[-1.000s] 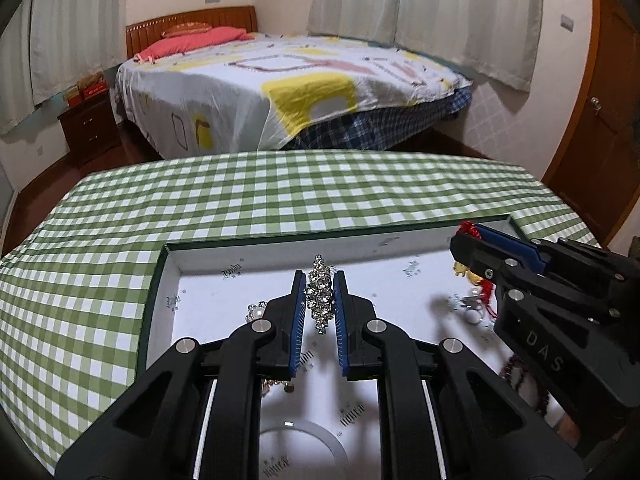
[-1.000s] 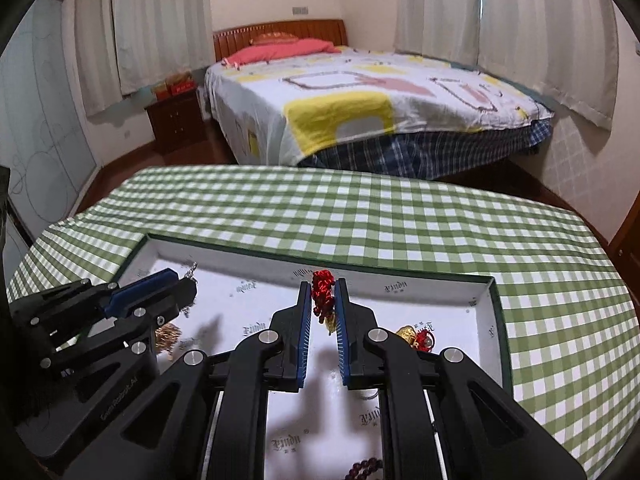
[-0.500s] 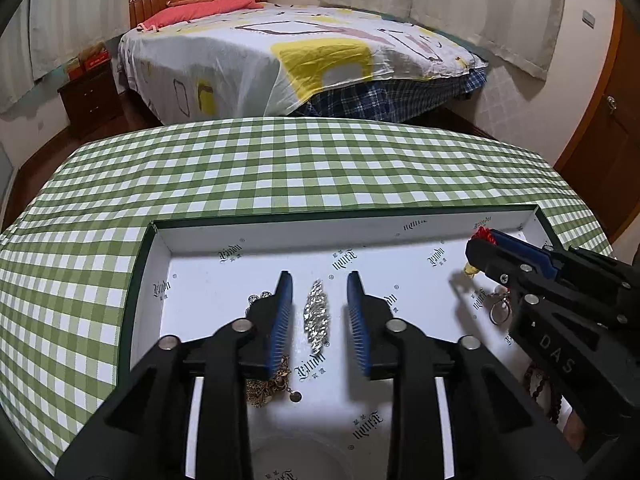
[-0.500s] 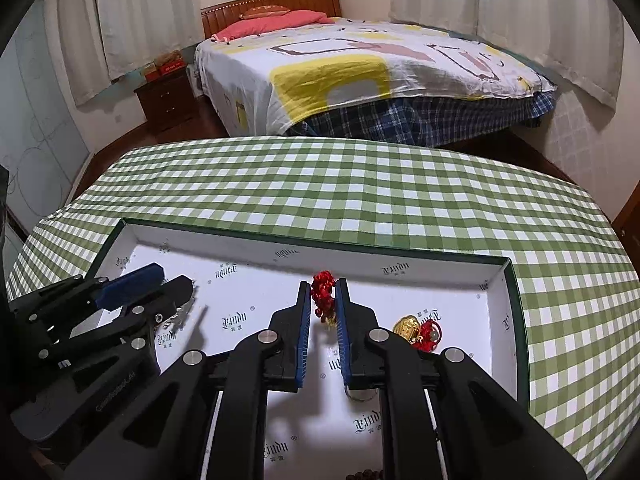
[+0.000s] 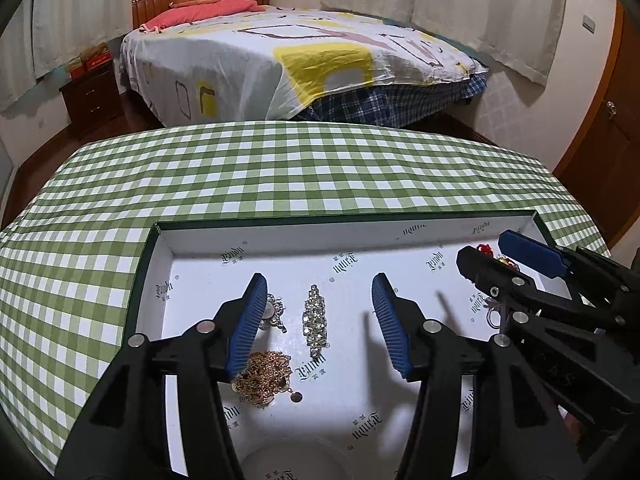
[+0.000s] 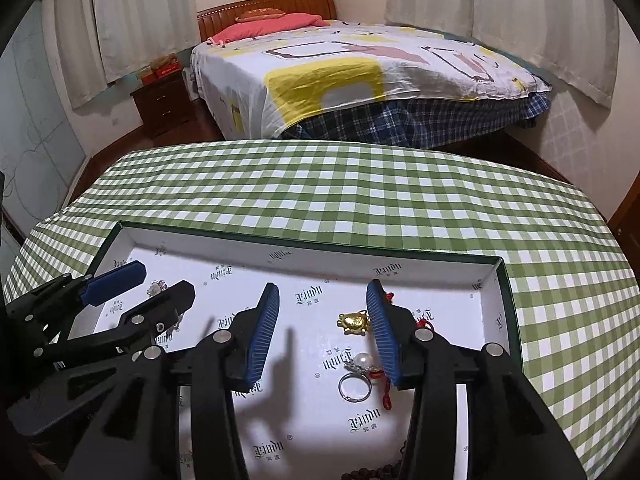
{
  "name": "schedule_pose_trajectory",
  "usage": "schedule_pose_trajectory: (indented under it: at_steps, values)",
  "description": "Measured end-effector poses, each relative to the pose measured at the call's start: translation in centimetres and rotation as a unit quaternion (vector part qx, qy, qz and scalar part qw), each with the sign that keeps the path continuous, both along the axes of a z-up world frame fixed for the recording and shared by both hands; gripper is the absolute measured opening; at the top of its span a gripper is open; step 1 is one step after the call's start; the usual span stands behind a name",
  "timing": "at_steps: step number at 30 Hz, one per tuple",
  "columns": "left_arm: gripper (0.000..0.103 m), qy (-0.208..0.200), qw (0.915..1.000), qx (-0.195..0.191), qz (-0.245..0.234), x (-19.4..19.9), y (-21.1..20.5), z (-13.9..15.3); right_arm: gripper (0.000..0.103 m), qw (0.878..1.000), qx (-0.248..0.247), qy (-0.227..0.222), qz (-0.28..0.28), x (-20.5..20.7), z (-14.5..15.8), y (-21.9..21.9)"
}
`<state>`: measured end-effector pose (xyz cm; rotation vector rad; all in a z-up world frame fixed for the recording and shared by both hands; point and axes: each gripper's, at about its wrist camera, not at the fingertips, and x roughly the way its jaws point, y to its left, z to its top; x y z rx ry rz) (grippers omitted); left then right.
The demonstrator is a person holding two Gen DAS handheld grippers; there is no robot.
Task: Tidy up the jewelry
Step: 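Carry the brooch into the box and open the left tool while the right tool releases the charm there, then move the left tool to the black pendant while the right tool approaches the pearl-cluster brooch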
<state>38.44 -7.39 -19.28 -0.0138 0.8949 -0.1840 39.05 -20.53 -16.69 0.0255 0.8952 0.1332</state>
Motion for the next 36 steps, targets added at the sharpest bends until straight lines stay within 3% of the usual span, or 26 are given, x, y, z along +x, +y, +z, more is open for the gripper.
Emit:
schedule_pose_trajectory:
  at_steps: [16,23,36]
  values:
    - [0.073,-0.021,0.9997,0.005,0.014,-0.9,0.7,0.6,0.052,1.000,-0.005,-0.020,-0.012,-0.7,0.4,-0.5]
    - [0.080,-0.044,0.9987,0.019,0.017,-1.6,0.7,1.7,0.067,0.999,-0.011,-0.039,-0.028,-1.7,1.2,-1.3]
    - [0.087,-0.081,0.9963,-0.005,0.028,-7.2,1.7,5.7,0.070,0.996,-0.016,-0.074,-0.040,-7.2,4.5,-3.5]
